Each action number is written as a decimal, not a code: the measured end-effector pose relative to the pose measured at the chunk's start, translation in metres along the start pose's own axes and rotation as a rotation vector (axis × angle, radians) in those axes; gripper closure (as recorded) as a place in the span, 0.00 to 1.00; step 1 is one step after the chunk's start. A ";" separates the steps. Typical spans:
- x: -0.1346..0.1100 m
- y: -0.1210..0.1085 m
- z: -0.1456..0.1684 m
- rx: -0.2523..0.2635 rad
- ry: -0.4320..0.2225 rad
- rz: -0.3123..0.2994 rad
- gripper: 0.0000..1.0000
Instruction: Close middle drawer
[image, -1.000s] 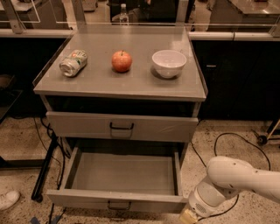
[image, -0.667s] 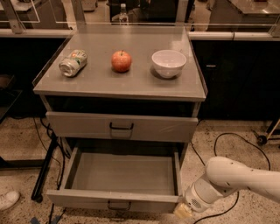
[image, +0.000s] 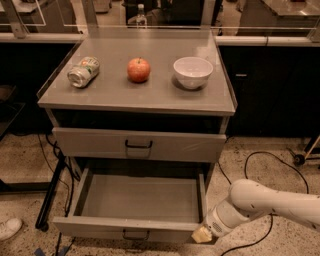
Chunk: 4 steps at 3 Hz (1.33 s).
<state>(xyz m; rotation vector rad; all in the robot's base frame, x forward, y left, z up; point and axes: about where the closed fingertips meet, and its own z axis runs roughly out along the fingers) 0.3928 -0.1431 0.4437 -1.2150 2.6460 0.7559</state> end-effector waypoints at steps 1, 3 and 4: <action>0.000 -0.007 0.021 -0.021 -0.001 0.015 1.00; -0.012 -0.020 0.024 0.027 -0.003 0.030 1.00; -0.013 -0.021 0.027 0.018 -0.021 0.046 1.00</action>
Offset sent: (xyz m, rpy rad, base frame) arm 0.0139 0.0069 -0.0420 -0.0034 0.0319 -0.0385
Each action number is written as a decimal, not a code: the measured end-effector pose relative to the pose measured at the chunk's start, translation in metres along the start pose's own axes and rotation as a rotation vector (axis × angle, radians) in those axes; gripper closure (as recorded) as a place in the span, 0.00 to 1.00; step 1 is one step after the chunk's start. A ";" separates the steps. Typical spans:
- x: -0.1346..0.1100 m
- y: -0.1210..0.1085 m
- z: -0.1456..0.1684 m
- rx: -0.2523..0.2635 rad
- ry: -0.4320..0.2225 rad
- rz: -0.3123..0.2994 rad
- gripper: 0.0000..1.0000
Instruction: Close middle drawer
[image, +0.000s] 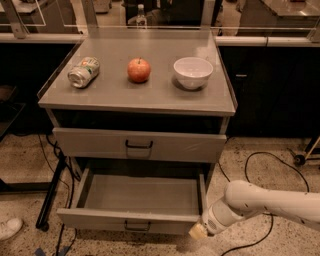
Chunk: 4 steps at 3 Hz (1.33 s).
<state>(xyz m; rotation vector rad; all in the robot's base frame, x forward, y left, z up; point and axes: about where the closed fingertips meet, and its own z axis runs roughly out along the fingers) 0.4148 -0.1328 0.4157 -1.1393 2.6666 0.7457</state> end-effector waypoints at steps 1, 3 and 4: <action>-0.009 -0.011 0.000 0.010 -0.048 0.022 1.00; -0.047 -0.039 -0.009 0.037 -0.152 0.039 1.00; -0.046 -0.039 -0.009 0.037 -0.152 0.039 1.00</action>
Offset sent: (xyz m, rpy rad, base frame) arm 0.1021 -0.0012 0.0107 0.1308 -0.1582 -0.1822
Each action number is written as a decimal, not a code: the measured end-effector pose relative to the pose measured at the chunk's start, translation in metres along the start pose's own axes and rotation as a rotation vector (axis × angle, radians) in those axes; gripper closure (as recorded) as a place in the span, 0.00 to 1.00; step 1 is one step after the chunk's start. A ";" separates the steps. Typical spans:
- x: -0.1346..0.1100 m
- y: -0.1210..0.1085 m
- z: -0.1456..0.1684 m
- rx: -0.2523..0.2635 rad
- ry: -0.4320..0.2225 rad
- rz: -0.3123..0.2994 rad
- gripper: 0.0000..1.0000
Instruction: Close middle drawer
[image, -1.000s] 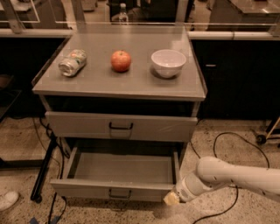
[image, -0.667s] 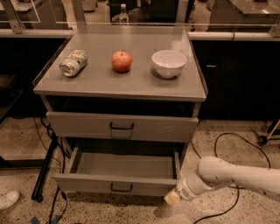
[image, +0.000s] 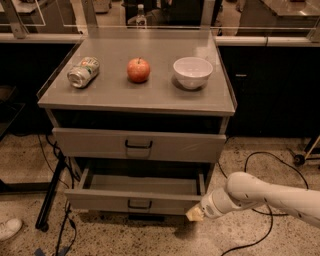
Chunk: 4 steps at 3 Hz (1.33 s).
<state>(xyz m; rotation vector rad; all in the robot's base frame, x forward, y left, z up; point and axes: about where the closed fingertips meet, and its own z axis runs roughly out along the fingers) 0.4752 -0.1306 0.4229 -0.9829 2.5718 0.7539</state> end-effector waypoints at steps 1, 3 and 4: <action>-0.012 -0.010 -0.001 0.058 -0.031 -0.005 1.00; -0.042 -0.031 -0.002 0.160 -0.118 -0.010 1.00; -0.073 -0.058 0.018 0.222 -0.174 -0.005 1.00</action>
Offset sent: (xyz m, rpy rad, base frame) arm 0.0497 -0.0053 0.0214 -0.0275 -0.1821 -0.1231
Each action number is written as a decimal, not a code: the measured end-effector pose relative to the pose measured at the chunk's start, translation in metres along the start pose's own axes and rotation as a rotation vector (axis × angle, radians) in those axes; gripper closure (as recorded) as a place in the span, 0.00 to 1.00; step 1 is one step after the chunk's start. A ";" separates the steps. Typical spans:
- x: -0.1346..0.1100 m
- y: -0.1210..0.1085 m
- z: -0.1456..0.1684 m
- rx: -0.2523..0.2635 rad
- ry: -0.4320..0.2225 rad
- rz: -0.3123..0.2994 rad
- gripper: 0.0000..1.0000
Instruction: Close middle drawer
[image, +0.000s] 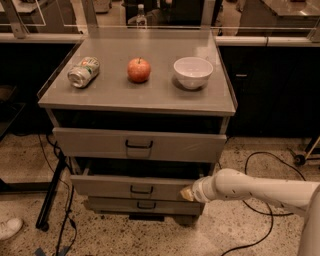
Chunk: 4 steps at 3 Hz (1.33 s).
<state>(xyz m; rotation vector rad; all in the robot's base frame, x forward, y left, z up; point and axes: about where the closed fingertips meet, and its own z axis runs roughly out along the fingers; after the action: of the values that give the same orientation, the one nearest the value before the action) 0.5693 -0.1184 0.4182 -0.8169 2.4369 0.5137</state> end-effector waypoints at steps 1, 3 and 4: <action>-0.001 -0.001 0.001 0.002 -0.003 0.000 1.00; -0.041 -0.032 0.002 0.102 -0.101 0.006 1.00; -0.041 -0.032 0.002 0.102 -0.101 0.006 1.00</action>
Offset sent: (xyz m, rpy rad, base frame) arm 0.0223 -0.0038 0.0051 0.0010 -0.0479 -0.0681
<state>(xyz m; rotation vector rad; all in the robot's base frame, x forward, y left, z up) 0.6186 -0.1231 0.4348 -0.7238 2.3528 0.4186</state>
